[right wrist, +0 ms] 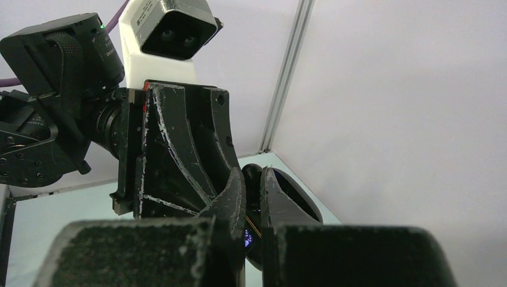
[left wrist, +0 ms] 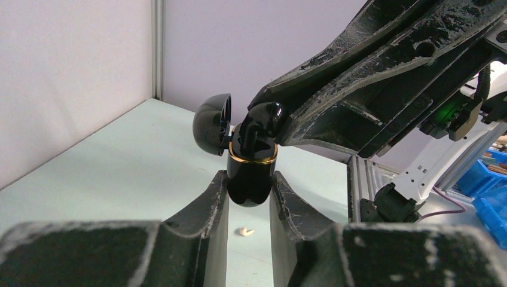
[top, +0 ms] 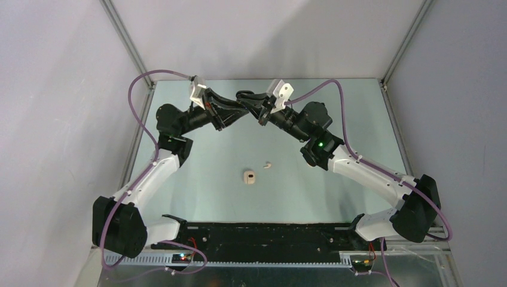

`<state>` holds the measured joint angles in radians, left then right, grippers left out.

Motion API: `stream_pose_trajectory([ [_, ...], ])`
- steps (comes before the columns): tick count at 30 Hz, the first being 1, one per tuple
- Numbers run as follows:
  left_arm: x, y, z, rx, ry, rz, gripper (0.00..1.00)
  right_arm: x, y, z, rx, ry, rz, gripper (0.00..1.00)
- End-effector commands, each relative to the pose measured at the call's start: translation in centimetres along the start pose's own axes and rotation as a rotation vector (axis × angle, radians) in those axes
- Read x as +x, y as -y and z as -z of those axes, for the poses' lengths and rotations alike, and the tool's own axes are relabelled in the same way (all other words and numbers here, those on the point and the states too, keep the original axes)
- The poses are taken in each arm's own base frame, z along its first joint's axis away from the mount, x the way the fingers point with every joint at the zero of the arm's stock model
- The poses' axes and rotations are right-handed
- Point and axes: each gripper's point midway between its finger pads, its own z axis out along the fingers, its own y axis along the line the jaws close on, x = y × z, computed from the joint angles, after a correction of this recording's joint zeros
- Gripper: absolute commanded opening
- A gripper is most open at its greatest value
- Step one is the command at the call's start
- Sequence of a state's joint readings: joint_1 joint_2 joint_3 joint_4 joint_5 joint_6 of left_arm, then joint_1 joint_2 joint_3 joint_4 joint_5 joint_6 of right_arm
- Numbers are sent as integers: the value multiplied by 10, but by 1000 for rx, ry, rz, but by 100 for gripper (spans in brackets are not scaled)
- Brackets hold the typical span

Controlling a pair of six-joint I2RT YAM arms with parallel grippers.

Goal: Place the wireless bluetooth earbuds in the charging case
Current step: Insert the left earbud into the left side groove of the charging case.

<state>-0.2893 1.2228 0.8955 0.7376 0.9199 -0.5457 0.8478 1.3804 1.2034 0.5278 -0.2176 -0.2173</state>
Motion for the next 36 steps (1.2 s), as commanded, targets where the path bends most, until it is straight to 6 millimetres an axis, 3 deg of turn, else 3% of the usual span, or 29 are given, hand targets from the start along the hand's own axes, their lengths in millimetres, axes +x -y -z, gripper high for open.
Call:
stream_pose_trajectory([
  [1, -21, 9, 2, 9, 49, -84, 0, -14, -2, -4, -13, 12, -14, 0],
  [8, -17, 16, 5, 42, 36, -137, 0, -3, -1, -9, -8, -39, -45, 1],
  [18, -21, 24, 7, 62, 49, -159, 0, -5, 5, -3, -51, -61, -98, 0],
  [36, -28, 35, 16, 54, 101, -171, 0, -10, -6, -3, -148, -40, -88, 16],
])
